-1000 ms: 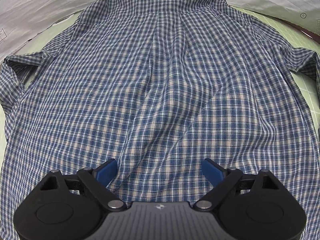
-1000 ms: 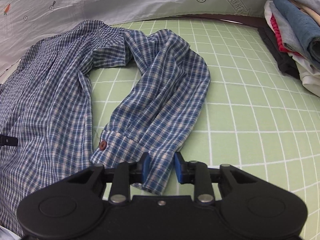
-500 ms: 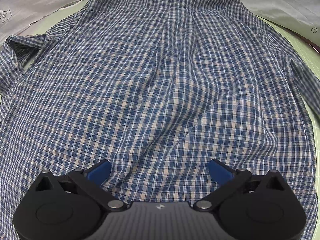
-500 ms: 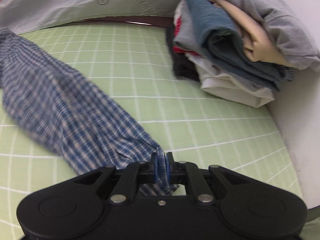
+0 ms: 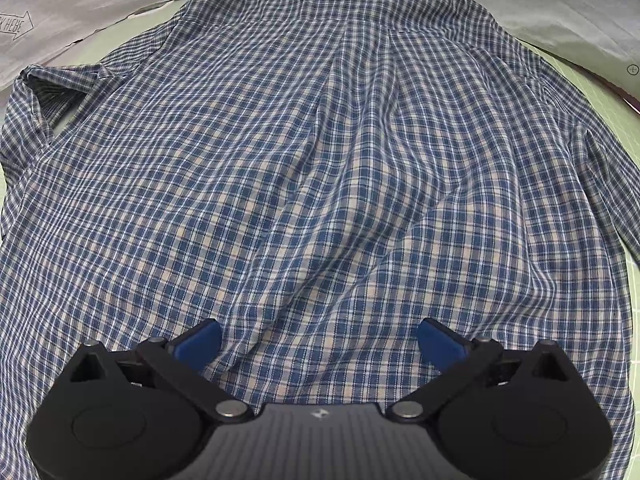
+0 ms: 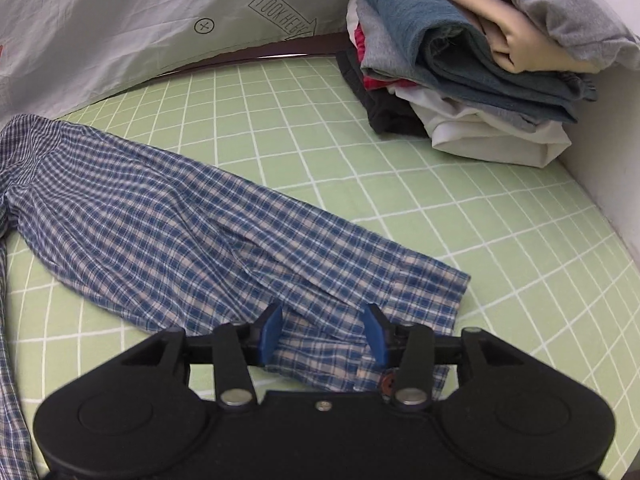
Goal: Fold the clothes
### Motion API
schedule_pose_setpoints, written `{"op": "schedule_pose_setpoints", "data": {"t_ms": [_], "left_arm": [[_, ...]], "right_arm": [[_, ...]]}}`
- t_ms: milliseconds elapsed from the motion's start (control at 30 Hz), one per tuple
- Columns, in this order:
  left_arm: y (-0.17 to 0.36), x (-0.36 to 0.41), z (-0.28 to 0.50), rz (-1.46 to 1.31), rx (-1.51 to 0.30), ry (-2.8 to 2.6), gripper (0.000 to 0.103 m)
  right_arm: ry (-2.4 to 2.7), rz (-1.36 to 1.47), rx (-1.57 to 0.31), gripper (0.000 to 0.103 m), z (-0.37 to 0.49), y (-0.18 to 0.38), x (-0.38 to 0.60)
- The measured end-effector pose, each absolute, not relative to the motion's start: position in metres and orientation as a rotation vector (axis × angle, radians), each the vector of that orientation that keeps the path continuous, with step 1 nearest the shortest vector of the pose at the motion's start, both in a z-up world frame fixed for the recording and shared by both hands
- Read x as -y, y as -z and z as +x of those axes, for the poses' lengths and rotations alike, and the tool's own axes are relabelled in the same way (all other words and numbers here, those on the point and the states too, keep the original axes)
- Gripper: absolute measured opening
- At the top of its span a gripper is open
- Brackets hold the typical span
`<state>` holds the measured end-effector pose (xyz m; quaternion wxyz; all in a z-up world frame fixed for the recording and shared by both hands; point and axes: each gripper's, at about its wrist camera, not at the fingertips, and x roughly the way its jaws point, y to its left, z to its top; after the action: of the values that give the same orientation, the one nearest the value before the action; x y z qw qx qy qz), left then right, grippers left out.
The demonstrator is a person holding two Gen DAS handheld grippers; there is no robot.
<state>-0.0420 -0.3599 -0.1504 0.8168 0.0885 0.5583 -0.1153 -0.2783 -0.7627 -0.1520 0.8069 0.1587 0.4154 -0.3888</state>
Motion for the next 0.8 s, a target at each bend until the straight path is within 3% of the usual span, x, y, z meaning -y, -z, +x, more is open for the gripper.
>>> {"op": "schedule_pose_setpoints", "data": {"t_ms": [100, 133, 333, 567, 667, 800], "left_arm": [[0.15, 0.36, -0.043, 0.186, -1.187, 0.245, 0.103], [0.15, 0.36, -0.043, 0.185, -1.185, 0.245, 0.103], [0.151, 0.358, -0.045, 0.182, -1.155, 0.249, 0.103], [0.148, 0.351, -0.049, 0.213, -1.13, 0.281, 0.103], [0.134, 0.334, -0.063, 0.188, -1.074, 0.282, 0.103], [0.119, 0.298, -0.085, 0.133, -1.04, 0.256, 0.103]], "right_arm": [[0.914, 0.291, -0.916, 0.054, -0.285, 0.153, 0.77], [0.93, 0.301, -0.915, 0.061, -0.291, 0.154, 0.775], [0.971, 0.391, -0.896, 0.08, -0.313, 0.158, 0.795], [0.983, 0.408, -0.936, 0.085, -0.306, 0.153, 0.791], [0.916, 0.338, -0.886, 0.1, -0.303, 0.141, 0.761], [0.799, 0.361, -0.833, 0.102, -0.293, 0.133, 0.714]]}}
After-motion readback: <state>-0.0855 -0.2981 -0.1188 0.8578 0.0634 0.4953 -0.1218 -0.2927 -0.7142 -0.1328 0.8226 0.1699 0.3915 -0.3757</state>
